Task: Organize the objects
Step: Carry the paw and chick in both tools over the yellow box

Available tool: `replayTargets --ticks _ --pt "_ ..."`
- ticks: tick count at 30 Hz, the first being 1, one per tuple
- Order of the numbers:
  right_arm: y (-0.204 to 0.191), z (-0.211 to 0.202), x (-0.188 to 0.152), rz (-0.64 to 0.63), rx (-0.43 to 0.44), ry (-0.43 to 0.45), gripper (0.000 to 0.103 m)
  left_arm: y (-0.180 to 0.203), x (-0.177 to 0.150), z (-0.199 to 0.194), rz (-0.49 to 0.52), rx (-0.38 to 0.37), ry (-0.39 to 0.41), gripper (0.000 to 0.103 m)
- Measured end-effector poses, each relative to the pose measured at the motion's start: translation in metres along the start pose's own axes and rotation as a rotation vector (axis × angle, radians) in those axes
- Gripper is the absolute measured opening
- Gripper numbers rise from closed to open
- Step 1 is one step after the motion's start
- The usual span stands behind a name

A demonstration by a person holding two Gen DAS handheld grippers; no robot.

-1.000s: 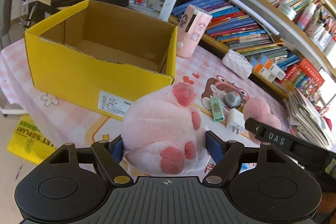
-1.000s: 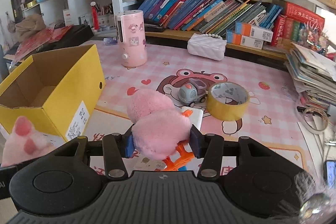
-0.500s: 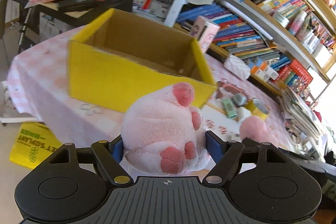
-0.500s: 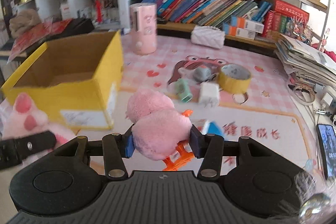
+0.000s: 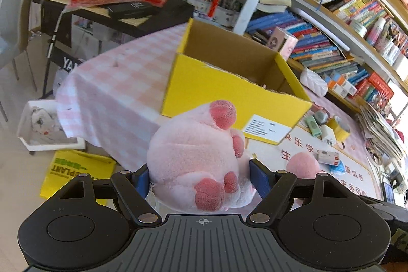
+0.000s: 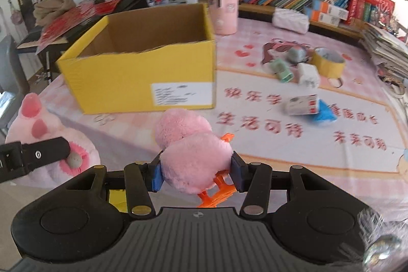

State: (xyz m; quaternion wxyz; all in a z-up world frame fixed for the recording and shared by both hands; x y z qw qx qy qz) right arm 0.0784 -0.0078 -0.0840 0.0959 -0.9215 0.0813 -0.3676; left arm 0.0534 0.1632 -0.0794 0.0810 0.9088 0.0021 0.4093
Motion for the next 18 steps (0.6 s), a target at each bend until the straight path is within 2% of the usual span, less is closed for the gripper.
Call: replayTargets --ticks 8,18 --pt "-0.017 -0.015 -0.009 -0.012 0.002 0.01 0.048 -0.007 -0.001 -0.017 -0.003 -0.015 0.035 0.077" --pt "-0.017 -0.033 -0.014 -0.019 -0.005 0.036 0.048 -0.004 0.0 -0.031 0.004 -0.034 0.071 0.077"
Point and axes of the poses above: each gripper's, at about its wrist camera, not at the fingertips, and z roughly the way its jaws point, y to its right, x to its top, the point moved 9 cm from there along z, roughly the way its jaws point, and after that the axes turned 14 degrees about z, right-handed, at the moved point
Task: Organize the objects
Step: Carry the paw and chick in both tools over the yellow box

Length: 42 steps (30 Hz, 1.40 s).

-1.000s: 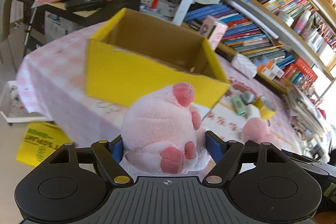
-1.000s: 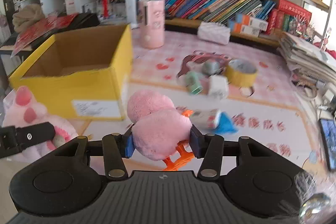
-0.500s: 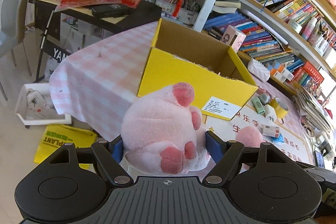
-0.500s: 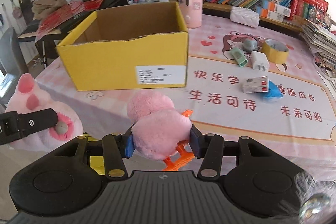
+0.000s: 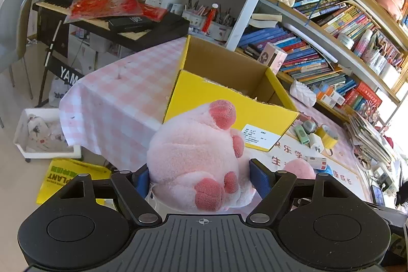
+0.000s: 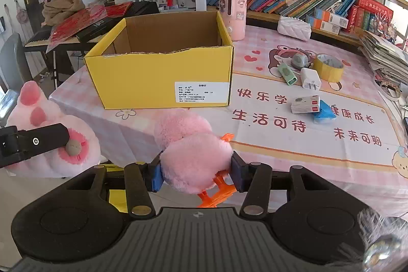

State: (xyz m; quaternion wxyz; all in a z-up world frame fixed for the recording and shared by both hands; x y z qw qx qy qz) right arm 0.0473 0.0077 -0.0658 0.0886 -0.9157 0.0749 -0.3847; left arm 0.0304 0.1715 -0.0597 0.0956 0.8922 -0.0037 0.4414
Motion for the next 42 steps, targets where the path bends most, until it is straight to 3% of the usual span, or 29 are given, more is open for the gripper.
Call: replayTargets --ticks 15,26,35,42 --pt "0.002 0.0 0.001 -0.008 0.003 -0.003 0.048 0.007 -0.002 0.007 0.015 -0.014 -0.015 0.077" --pt "-0.01 0.015 0.019 -0.018 0.034 0.003 0.048 0.01 0.018 0.013 0.075 0.016 0.021 0.077" --pt "-0.017 0.023 0.066 -0.006 0.061 0.075 0.048 0.02 0.065 0.02 0.178 0.042 0.13 0.077" --pt "-0.027 0.035 0.127 -0.013 0.077 0.18 0.048 0.024 0.108 0.043 0.228 0.051 0.199 0.077"
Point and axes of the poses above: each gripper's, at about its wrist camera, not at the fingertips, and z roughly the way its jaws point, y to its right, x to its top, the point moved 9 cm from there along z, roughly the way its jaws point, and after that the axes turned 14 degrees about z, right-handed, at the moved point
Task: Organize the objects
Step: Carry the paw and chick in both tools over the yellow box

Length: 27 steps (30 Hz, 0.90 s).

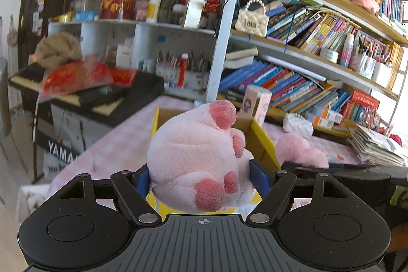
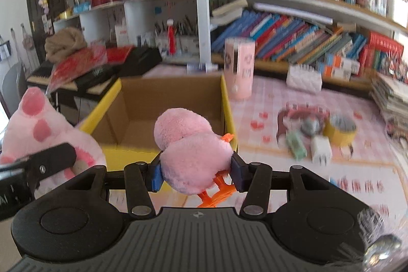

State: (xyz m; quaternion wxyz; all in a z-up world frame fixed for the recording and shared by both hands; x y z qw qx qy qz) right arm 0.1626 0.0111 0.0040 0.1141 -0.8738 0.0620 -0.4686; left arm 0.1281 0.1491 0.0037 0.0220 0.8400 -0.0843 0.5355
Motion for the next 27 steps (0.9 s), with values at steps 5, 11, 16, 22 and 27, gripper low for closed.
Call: replayTargets --ticks 5,11,16,22,27 --pt "-0.005 0.027 0.036 -0.014 0.017 0.04 0.048 -0.005 0.014 0.033 0.008 0.021 -0.001 0.077" --pt "-0.012 0.062 0.055 -0.054 0.044 0.032 0.048 -0.006 0.014 0.071 0.005 0.047 -0.049 0.077" --pt "-0.01 0.099 0.056 -0.087 0.024 -0.012 0.048 -0.004 0.005 0.102 0.047 0.076 -0.129 0.077" --pt "-0.009 0.136 0.06 -0.118 0.038 -0.069 0.048 0.0 -0.006 0.131 0.08 0.084 -0.214 0.077" --pt "-0.017 0.161 0.049 -0.181 0.055 -0.144 0.048 0.005 -0.015 0.146 0.088 0.078 -0.272 0.077"
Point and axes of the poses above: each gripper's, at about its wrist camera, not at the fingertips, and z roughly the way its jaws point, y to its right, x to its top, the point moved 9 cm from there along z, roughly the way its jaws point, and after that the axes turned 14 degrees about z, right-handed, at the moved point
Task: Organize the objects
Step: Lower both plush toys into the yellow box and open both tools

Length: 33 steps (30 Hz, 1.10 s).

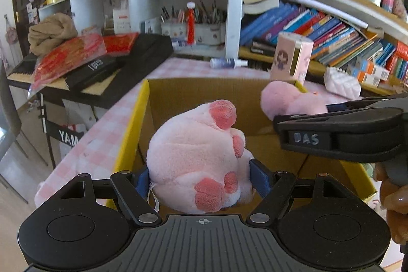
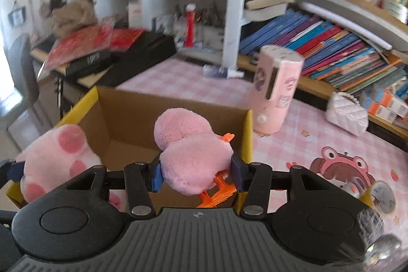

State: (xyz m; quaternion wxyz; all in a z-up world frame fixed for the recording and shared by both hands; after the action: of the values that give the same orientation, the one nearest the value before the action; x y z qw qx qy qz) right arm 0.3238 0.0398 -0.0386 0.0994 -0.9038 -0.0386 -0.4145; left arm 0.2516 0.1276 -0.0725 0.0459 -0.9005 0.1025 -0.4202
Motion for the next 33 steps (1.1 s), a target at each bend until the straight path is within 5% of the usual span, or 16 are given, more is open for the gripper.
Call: replayTargets --ticks 9,19,33 --pt "-0.004 0.03 -0.019 -0.077 0.002 -0.106 0.048 0.003 -0.005 0.019 0.016 0.009 -0.07 0.078" --pt "-0.006 0.042 -0.021 -0.204 0.034 -0.119 0.048 0.01 -0.005 0.025 0.066 0.038 -0.092 0.078" --pt "-0.005 0.046 -0.019 -0.222 0.083 -0.134 0.05 0.011 -0.005 0.024 0.046 0.055 -0.089 0.083"
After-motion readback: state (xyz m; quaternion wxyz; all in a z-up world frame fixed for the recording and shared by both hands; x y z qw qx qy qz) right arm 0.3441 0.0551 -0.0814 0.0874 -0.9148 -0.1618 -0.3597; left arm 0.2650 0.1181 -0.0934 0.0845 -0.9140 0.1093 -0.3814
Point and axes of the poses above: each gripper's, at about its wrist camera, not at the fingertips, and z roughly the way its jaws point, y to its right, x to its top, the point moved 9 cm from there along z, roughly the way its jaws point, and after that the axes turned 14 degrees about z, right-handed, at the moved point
